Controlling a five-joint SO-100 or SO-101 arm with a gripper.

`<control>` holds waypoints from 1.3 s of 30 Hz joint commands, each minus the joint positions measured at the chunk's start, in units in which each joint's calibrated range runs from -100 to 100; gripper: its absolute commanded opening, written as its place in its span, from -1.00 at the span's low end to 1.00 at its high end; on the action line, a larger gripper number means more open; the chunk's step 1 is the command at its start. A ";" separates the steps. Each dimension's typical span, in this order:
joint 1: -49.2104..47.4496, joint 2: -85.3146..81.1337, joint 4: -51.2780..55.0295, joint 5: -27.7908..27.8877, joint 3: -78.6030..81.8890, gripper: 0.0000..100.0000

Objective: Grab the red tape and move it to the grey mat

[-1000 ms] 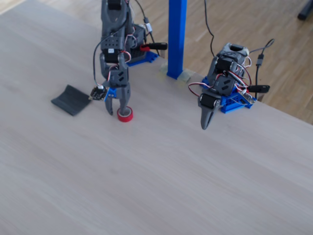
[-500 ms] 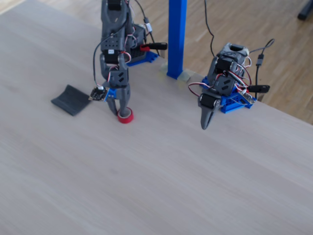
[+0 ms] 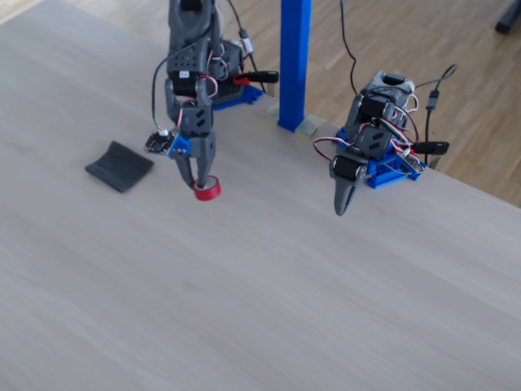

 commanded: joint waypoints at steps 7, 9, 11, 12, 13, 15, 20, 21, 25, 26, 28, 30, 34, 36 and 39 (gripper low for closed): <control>0.78 -11.35 0.22 0.02 -0.17 -0.96; 2.76 -13.43 0.22 1.32 -0.17 -0.96; 4.02 -15.09 0.22 2.00 -0.08 -0.96; 4.56 -15.83 0.30 2.00 0.46 -0.96; 4.74 -16.58 0.30 1.90 1.28 -0.96; 6.28 -18.57 0.30 1.90 3.18 -0.96; 9.88 -24.63 0.30 1.95 8.69 -0.96; 10.96 -25.88 0.30 2.00 9.68 -0.96; 14.21 -30.03 0.30 2.00 13.30 -0.96; 15.02 -30.86 0.30 2.00 14.11 -0.96; 16.74 -32.52 0.30 2.00 15.56 -0.96; 18.45 -34.02 0.30 2.11 16.91 -0.96; 22.69 -36.01 0.30 3.78 18.54 -0.96; 25.12 -36.42 0.30 4.30 19.35 -0.96; 28.73 -36.51 0.30 5.76 19.90 -0.96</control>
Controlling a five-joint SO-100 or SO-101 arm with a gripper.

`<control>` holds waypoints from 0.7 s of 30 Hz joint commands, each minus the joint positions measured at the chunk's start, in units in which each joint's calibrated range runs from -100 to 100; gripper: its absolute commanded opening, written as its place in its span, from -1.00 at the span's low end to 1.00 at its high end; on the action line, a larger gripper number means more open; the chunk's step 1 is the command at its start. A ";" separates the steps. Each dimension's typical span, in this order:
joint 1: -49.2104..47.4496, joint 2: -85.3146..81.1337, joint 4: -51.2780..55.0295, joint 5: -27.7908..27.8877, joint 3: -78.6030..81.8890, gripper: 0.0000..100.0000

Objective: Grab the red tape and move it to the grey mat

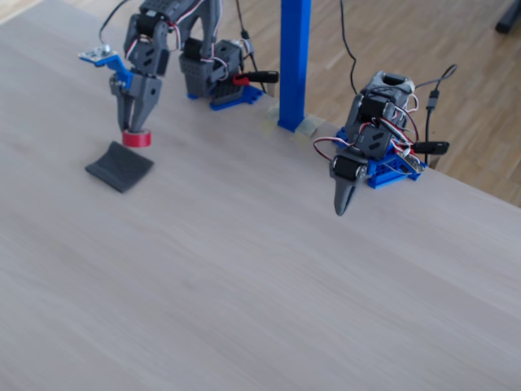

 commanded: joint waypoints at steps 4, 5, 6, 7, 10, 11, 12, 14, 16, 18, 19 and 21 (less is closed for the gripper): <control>6.41 -1.37 0.22 2.31 -0.61 -0.96; 6.86 -1.29 0.22 2.36 -0.70 -0.96; 7.31 -1.20 0.22 2.57 -0.70 -0.96; 7.67 -1.12 0.13 3.14 -0.88 -0.96; 9.74 0.37 0.05 5.44 -1.51 -0.96; 10.28 1.04 0.05 5.70 -1.78 -0.96; 10.55 1.70 0.05 5.91 -2.14 -0.96; 10.91 3.36 0.05 5.91 -2.51 -0.96; 10.91 4.94 -0.63 5.91 -2.87 -0.96; 11.00 6.52 -0.63 5.97 -4.04 -0.96; 11.00 7.43 -0.63 6.02 -4.68 -0.96; 11.00 9.51 -0.63 6.75 -6.30 -0.96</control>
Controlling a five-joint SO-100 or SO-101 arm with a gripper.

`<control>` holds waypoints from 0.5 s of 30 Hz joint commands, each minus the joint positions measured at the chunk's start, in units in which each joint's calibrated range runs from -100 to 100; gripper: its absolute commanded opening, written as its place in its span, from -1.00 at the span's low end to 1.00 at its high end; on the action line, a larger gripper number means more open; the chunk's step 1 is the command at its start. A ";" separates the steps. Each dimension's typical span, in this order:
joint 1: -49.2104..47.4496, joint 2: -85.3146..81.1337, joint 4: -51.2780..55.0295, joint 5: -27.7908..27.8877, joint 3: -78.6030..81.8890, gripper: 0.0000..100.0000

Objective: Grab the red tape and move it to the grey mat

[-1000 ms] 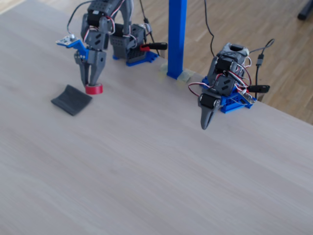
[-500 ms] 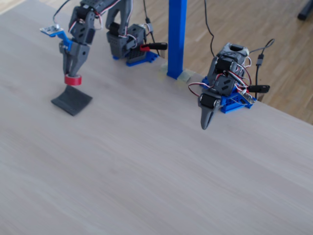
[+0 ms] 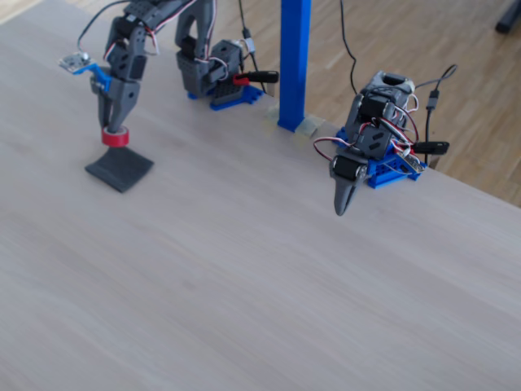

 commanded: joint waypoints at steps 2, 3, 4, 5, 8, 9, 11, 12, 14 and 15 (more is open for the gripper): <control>0.41 3.84 -0.63 0.95 -6.23 -0.96; 0.41 5.08 -0.63 0.95 -7.04 -0.96; 0.41 6.41 -0.63 0.95 -7.76 -0.96; 0.41 7.66 -0.71 0.95 -8.67 -0.96; 0.41 11.06 -0.71 0.95 -11.11 -0.96; 0.41 11.97 -0.71 0.95 -11.83 -0.96; 0.41 13.63 -0.71 1.00 -13.37 -0.96; 0.41 14.30 -0.71 1.00 -14.00 -0.96; 0.41 15.46 -0.71 1.00 -14.99 -0.96; 0.41 15.87 -0.71 1.00 -15.17 -0.96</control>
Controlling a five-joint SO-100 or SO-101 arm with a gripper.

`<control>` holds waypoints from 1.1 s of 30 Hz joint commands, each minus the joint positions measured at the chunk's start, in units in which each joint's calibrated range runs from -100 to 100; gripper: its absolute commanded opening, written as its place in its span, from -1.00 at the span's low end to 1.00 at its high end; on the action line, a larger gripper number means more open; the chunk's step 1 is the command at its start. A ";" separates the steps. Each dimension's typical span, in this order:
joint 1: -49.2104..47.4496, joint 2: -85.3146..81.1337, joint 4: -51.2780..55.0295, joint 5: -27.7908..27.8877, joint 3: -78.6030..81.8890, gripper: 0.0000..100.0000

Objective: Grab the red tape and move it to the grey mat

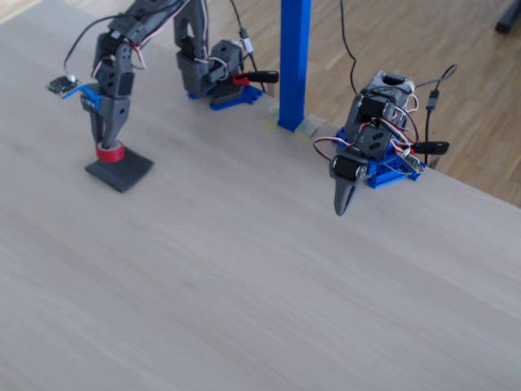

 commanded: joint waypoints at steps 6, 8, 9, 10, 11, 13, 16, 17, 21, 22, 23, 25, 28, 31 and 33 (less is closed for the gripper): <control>0.67 3.29 -2.33 0.38 -3.81 -0.96; 0.67 4.54 -3.51 0.38 -3.81 -0.96; 0.67 5.20 -3.94 0.38 -3.81 -0.95; 0.67 5.95 -4.11 0.38 -3.81 -0.95; 1.12 6.70 -4.28 0.33 -3.81 -0.95; 1.75 8.11 -4.28 0.33 -3.81 -0.95; 2.47 9.94 -4.28 0.33 -3.81 -0.94; 2.56 10.35 -4.28 0.38 -3.81 -0.94; 2.65 11.60 -4.28 0.38 -3.62 -0.79; 2.65 11.84 -4.28 0.38 -3.62 -0.78; 2.56 12.09 -4.28 0.38 -3.62 -0.77; 2.56 12.34 -4.28 0.38 -3.53 -0.76; 2.20 11.84 -4.28 0.38 -3.26 -0.75; 1.75 11.51 -4.28 0.38 -3.35 -0.75; 1.12 11.43 -4.28 0.38 -3.53 -0.70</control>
